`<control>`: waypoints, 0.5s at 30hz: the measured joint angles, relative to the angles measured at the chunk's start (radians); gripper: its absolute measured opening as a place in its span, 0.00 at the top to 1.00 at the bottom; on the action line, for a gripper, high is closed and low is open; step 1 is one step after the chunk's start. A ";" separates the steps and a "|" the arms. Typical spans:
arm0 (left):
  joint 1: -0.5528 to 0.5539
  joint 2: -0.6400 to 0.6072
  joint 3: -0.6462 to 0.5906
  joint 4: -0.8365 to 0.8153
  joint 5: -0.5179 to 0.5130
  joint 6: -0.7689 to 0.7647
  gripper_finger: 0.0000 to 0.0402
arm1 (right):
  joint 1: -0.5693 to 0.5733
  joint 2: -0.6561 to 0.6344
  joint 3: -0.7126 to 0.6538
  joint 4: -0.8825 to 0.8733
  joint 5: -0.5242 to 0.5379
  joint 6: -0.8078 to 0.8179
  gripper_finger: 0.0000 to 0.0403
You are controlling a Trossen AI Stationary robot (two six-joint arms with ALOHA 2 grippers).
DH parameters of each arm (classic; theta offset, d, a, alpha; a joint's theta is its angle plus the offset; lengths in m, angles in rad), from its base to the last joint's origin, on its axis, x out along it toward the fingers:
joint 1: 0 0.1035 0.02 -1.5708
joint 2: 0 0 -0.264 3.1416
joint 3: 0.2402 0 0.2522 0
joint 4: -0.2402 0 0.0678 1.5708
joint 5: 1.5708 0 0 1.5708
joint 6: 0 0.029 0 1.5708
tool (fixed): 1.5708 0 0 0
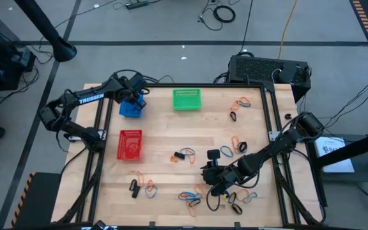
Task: Sort rubber bands into baskets
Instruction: Put the blue rubber band into the blue bin
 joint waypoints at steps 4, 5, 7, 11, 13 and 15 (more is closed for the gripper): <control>0.000 0.000 0.000 -0.019 0.000 -0.014 0.70 | 0.000 0.000 0.000 -0.001 0.000 0.000 0.73; -0.001 0.000 0.000 -0.035 0.002 -0.028 0.70 | 0.000 0.000 0.000 -0.003 0.001 0.000 0.73; -0.005 -0.004 0.000 -0.067 0.005 -0.035 0.70 | 0.000 0.000 0.000 -0.020 0.023 0.024 0.73; -0.064 -0.075 0.000 -0.034 0.054 -0.044 0.70 | -0.013 -0.011 0.000 -0.102 0.090 0.042 0.73; -0.119 -0.128 -0.013 0.049 0.124 -0.043 0.70 | -0.032 -0.037 0.004 -0.193 0.108 0.036 0.73; -0.179 -0.191 -0.052 0.163 0.197 -0.030 0.70 | -0.059 -0.073 0.017 -0.303 0.106 0.064 0.73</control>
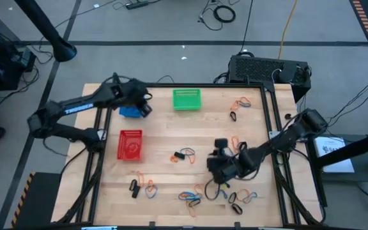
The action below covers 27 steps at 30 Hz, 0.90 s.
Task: Sort rubber bands into baskets
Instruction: Put the blue rubber band into the blue bin
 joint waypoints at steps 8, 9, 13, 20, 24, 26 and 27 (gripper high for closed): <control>-0.285 -0.146 -0.215 0.487 0.255 -0.025 0.70 | -0.169 -0.182 0.016 -0.416 -0.065 0.392 0.73; -0.321 -0.147 -0.236 0.538 0.269 -0.041 0.70 | -0.191 -0.198 0.006 -0.441 -0.080 0.461 0.73; -0.471 -0.140 -0.299 0.718 0.308 -0.065 0.70 | -0.261 -0.220 -0.046 -0.465 -0.184 0.590 0.73; -0.661 -0.130 -0.320 0.844 0.308 -0.043 0.70 | -0.326 -0.209 -0.175 -0.236 -0.349 0.440 0.73; -0.701 -0.130 -0.320 0.875 0.302 -0.040 0.70 | -0.357 -0.194 -0.236 -0.120 -0.415 0.383 0.73; -0.706 -0.130 -0.320 0.879 0.301 -0.039 0.70 | -0.366 -0.185 -0.260 -0.099 -0.420 0.375 0.73; -0.706 -0.129 -0.320 0.876 0.297 -0.039 0.70 | -0.369 -0.180 -0.271 -0.079 -0.420 0.375 0.73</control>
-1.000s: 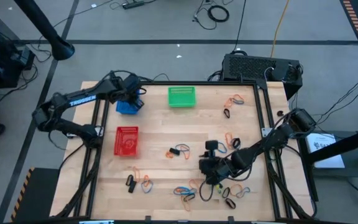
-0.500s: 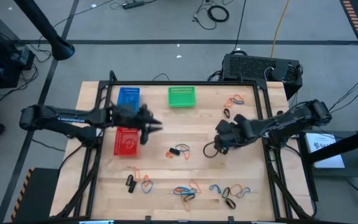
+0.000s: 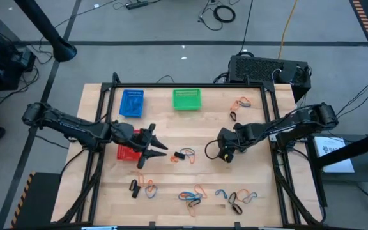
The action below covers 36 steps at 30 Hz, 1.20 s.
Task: Sort rubber bands into baskets
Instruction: Put the blue rubber band into the blue bin
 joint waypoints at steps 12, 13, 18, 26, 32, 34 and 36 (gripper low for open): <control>0.000 0.000 0.000 0.001 -0.037 -0.009 0.70 | -0.005 0.035 -0.121 0.124 -0.106 0.004 0.74; 0.000 0.000 0.000 0.001 -0.037 -0.011 0.70 | -0.005 0.035 -0.121 0.120 -0.108 0.001 0.75; 0.000 0.000 0.000 0.001 -0.053 -0.033 0.70 | -0.004 0.035 -0.117 0.119 -0.129 -0.093 0.94; -0.001 0.021 -0.020 0.046 -0.056 -0.034 0.70 | -0.009 0.006 -0.072 0.166 -0.101 -0.231 1.00; -0.042 0.191 -0.102 0.363 -0.093 -0.123 0.70 | 0.023 -0.018 -0.072 0.481 -0.061 -0.269 1.00; -0.052 0.277 -0.108 0.448 -0.160 -0.214 0.70 | 0.043 -0.010 -0.071 0.613 -0.046 -0.305 1.00; -0.057 0.371 -0.108 0.539 -0.223 -0.330 0.70 | 0.060 -0.003 -0.071 0.700 -0.020 -0.330 1.00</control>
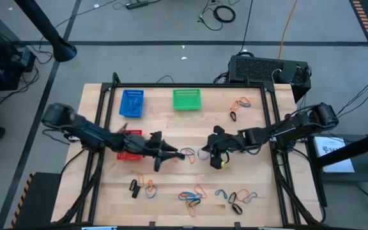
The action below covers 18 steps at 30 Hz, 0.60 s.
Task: Sort rubber bands into baskets
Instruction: Put the blue rubber band into the blue bin
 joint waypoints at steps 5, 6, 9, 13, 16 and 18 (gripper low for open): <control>0.008 0.198 0.041 0.146 -0.037 -0.122 0.70 | 0.027 0.006 0.000 0.123 0.025 -0.011 1.00; 0.012 0.233 0.057 0.160 -0.037 -0.122 0.70 | 0.031 0.006 0.000 0.130 0.028 -0.010 1.00; 0.020 0.312 0.115 0.176 -0.038 -0.123 0.70 | 0.046 0.006 0.000 0.130 0.070 -0.010 1.00; 0.034 0.376 0.183 0.176 -0.037 -0.110 0.70 | 0.055 0.006 0.000 0.124 0.074 -0.012 1.00; 0.035 0.384 0.209 0.174 -0.012 -0.070 0.70 | 0.056 0.006 0.000 0.108 0.074 -0.012 1.00; 0.034 0.383 0.220 0.177 -0.008 -0.063 0.70 | 0.056 0.006 0.001 0.091 0.074 -0.011 1.00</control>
